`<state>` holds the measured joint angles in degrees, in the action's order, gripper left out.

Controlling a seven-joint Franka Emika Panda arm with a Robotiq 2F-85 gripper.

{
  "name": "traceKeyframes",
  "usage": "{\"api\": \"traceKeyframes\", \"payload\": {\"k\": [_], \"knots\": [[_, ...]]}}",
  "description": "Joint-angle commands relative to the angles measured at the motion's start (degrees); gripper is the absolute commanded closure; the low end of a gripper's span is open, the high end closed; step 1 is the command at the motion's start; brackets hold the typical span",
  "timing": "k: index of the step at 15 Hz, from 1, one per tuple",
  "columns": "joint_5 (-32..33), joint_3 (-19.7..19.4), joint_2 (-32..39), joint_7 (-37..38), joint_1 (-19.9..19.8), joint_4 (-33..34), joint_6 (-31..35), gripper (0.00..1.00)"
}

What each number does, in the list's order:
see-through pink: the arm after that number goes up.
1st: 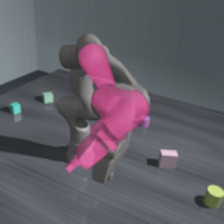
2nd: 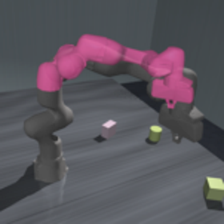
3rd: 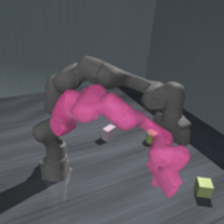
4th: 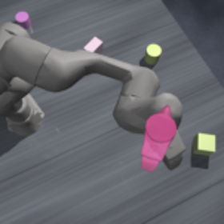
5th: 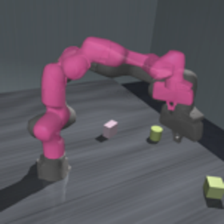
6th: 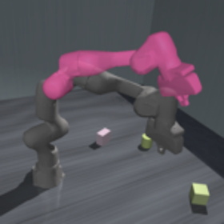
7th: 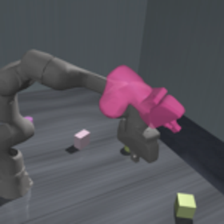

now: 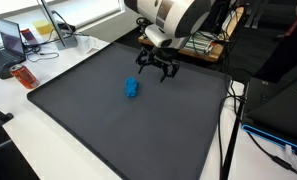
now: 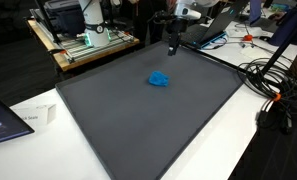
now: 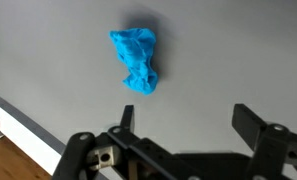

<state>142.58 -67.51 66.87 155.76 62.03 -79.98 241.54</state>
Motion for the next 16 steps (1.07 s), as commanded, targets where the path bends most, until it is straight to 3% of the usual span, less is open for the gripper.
{"api": "traceKeyframes", "payload": {"k": [1, 3, 4, 5, 11, 14, 16], "knots": [[-7.05, -7.67, 3.34, 1.89, 3.65, -3.28, 1.05, 0.0], [-12.88, -12.75, 5.6, 1.01, 6.23, -6.3, -0.03, 0.0], [-12.01, -12.01, 4.67, 1.22, 6.73, -6.84, -1.84, 0.0], [-7.68, -7.58, 2.1, 0.87, 3.41, -3.8, -1.75, 0.0], [-8.53, -9.02, 2.64, 0.98, 5.26, -5.24, -2.42, 0.0], [-15.13, -14.85, 8.16, 1.02, 7.04, -6.44, 1.06, 0.0], [-17.18, -16.13, 9.94, 1.12, 7.51, -6.79, 2.44, 0.0]]}}
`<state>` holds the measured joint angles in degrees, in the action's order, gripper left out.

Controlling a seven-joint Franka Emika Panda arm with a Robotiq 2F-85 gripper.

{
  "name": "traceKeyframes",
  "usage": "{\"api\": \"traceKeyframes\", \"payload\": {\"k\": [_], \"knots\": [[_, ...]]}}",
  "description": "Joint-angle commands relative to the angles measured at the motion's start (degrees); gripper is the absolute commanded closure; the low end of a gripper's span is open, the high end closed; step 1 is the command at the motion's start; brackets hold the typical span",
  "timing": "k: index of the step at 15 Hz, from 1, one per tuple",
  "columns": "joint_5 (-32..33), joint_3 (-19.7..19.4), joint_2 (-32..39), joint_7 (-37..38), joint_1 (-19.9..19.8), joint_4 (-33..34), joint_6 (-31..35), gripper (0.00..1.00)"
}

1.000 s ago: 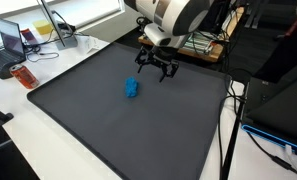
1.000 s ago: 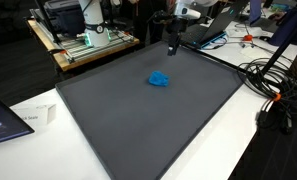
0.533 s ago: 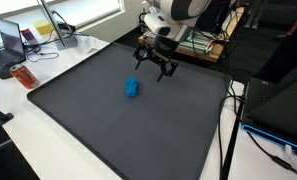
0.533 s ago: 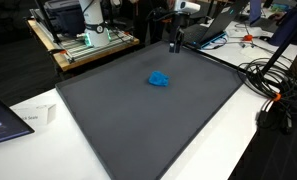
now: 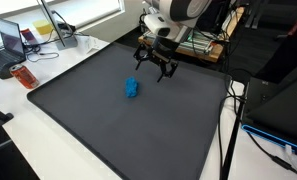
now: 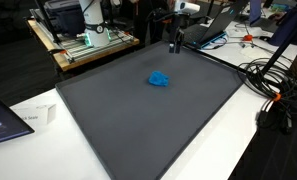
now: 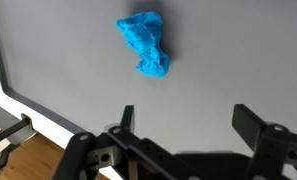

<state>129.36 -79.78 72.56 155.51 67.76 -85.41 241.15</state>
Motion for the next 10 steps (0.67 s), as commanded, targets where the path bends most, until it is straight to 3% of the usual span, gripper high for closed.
{"api": "traceKeyframes", "payload": {"k": [1, 7, 10], "knots": [[-3.91, -3.8, 4.64, 1.46, 2.45, -3.27, 1.75, 0.0], [-6.37, -4.55, 9.39, 1.26, 4.77, -7.8, 1.98, 0.0], [-10.84, -6.29, 12.46, 1.27, 6.7, -8.79, 1.99, 0.0]]}}
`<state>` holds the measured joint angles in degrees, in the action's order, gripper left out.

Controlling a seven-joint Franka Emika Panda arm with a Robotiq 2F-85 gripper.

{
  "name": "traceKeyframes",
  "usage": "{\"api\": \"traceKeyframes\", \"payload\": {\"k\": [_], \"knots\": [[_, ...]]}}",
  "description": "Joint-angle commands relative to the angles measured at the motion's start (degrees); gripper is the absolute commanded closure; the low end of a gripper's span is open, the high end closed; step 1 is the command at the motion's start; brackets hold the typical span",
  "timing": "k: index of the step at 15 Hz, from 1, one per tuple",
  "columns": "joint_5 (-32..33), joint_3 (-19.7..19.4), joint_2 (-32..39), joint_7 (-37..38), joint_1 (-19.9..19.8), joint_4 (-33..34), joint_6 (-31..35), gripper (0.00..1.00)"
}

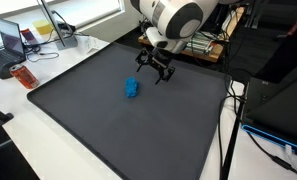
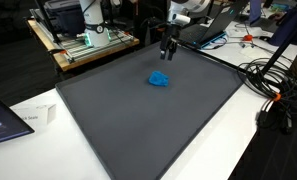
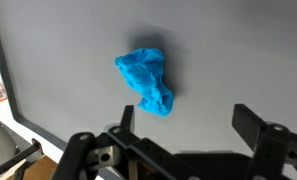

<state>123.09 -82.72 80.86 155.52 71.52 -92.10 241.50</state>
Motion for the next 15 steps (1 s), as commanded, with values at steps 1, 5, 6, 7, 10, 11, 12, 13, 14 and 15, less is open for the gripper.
{"api": "traceKeyframes", "payload": {"k": [1, 5, 6, 7, 10, 11, 12, 13, 14, 15], "knots": [[-6.51, -4.23, 5.2, 1.27, 3.79, -2.71, 1.64, 0.0], [-9.85, -5.65, 4.7, 1.11, 7.28, -8.97, -0.58, 0.0], [-10.87, -6.42, 5.04, 0.09, 8.07, -11.13, -0.6, 0.0], [-10.9, -6.67, 5.01, 0.1, 8.51, -12.26, -0.59, 0.0], [-11.01, -7.47, 4.93, 0.89, 9.4, -15.01, -0.56, 0.0], [-11.44, -7.62, 4.93, 0.9, 9.66, -15.72, -0.58, 0.0], [-12.0, -7.63, 4.92, 0.9, 9.82, -16.03, -0.49, 0.0], [-12.62, -7.62, 4.92, 0.92, 9.98, -16.4, -0.56, 0.0], [-13.12, -7.51, 4.92, 0.93, 10.18, -16.59, -0.71, 0.0], [-13.53, -7.35, 4.92, 0.93, 10.39, -16.62, -0.75, 0.0]]}}
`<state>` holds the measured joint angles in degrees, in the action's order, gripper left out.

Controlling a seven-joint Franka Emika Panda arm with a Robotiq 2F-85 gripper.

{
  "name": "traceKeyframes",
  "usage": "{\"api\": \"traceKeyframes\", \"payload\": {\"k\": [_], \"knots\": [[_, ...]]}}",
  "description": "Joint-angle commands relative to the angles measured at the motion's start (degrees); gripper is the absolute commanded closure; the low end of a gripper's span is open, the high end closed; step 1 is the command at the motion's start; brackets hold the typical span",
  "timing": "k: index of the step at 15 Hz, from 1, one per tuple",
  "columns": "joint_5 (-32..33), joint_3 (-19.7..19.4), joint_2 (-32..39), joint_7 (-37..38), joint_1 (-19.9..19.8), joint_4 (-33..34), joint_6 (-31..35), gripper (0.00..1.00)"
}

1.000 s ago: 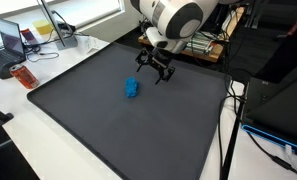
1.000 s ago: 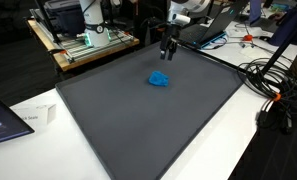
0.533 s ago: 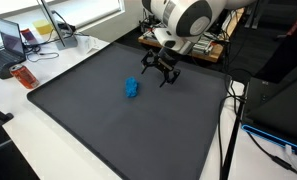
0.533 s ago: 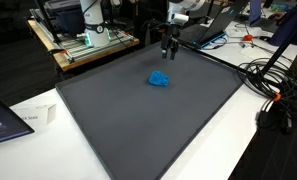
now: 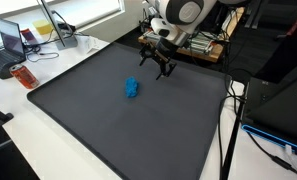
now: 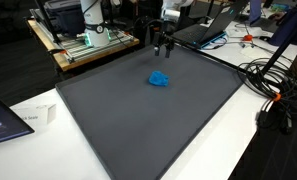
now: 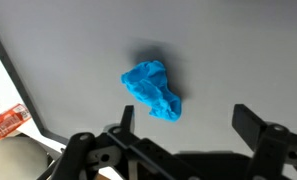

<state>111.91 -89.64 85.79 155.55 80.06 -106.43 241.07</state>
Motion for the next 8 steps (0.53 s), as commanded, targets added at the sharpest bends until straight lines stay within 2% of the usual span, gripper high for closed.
{"api": "traceKeyframes", "payload": {"k": [1, 8], "knots": [[-2.97, -0.32, 0.0, 0.9, 2.05, -2.16, -0.39, 0.0], [-6.26, 0.3, 0.0, 0.88, 2.47, -3.95, -2.94, 0.0]]}}
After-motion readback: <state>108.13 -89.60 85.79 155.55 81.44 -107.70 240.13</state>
